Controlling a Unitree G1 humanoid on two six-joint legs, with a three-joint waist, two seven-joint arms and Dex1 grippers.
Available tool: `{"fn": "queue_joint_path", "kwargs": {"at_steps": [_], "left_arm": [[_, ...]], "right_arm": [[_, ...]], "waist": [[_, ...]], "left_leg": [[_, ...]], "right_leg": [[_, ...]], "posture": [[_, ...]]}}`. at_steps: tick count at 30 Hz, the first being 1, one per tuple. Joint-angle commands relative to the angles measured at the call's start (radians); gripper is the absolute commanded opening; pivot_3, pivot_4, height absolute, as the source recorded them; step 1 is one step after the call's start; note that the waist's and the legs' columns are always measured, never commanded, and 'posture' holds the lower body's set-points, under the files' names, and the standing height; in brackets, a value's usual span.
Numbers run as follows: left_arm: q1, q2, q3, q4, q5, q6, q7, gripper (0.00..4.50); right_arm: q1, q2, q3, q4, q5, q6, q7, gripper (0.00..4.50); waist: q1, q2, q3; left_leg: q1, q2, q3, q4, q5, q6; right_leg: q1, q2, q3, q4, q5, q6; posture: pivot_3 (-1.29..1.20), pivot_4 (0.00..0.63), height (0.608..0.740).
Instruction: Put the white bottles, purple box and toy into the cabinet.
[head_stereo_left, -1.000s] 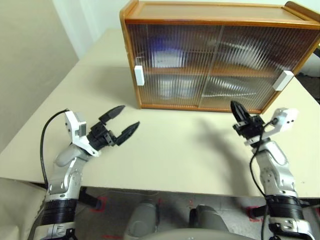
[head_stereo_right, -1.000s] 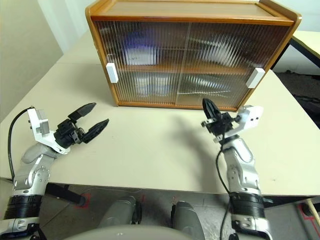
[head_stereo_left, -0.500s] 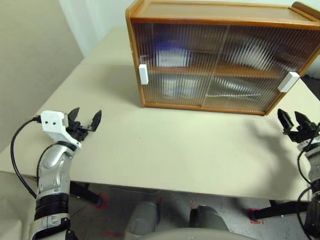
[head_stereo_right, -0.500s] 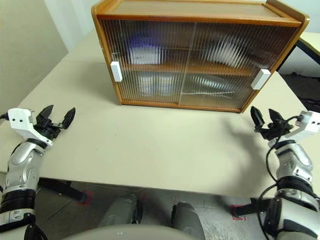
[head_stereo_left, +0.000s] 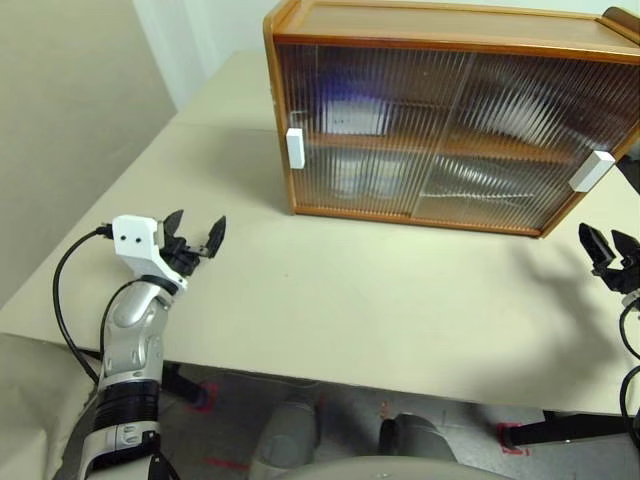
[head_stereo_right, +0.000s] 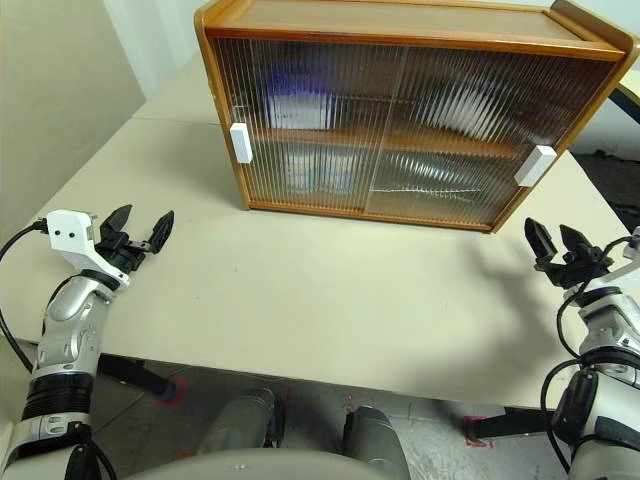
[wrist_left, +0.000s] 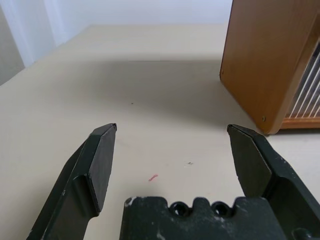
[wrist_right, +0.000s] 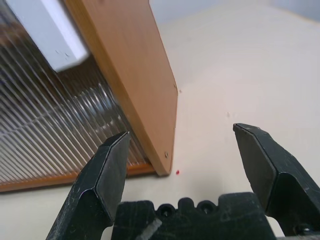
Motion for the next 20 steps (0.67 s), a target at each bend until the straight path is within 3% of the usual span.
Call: {"fn": "queue_joint_path", "kwargs": {"at_steps": [1, 7, 20], "left_arm": [[-0.016, -0.009, -0.019, -0.034, 0.004, 0.038, 0.026, 4.50], [-0.062, -0.015, -0.008, -0.056, -0.007, 0.086, 0.071, 4.50], [-0.096, -0.035, -0.035, -0.031, 0.000, 0.102, 0.073, 4.50]], "right_arm": [[0.012, -0.015, -0.033, 0.013, 0.012, -0.023, 0.044, 4.47], [0.052, 0.009, -0.019, 0.000, -0.014, -0.075, 0.144, 4.47], [0.089, 0.014, -0.057, 0.005, -0.006, -0.133, 0.132, 4.47]], "waist": [[0.001, 0.000, 0.000], [0.005, -0.002, -0.002], [-0.009, -0.005, -0.004]], "left_leg": [[0.000, 0.000, 0.000, 0.000, 0.000, 0.000], [0.000, 0.000, 0.000, 0.001, 0.000, 0.000], [0.001, 0.000, 0.001, 0.001, 0.000, 0.000]], "right_leg": [[0.000, 0.000, 0.000, 0.000, 0.000, 0.000], [0.001, 0.001, -0.001, 0.000, 0.000, 0.000], [0.001, 0.001, 0.000, 0.000, 0.001, 0.000]], "posture": [[0.25, 0.000, 0.740], [0.22, 0.000, 0.740], [0.18, 0.000, 0.740]]}}
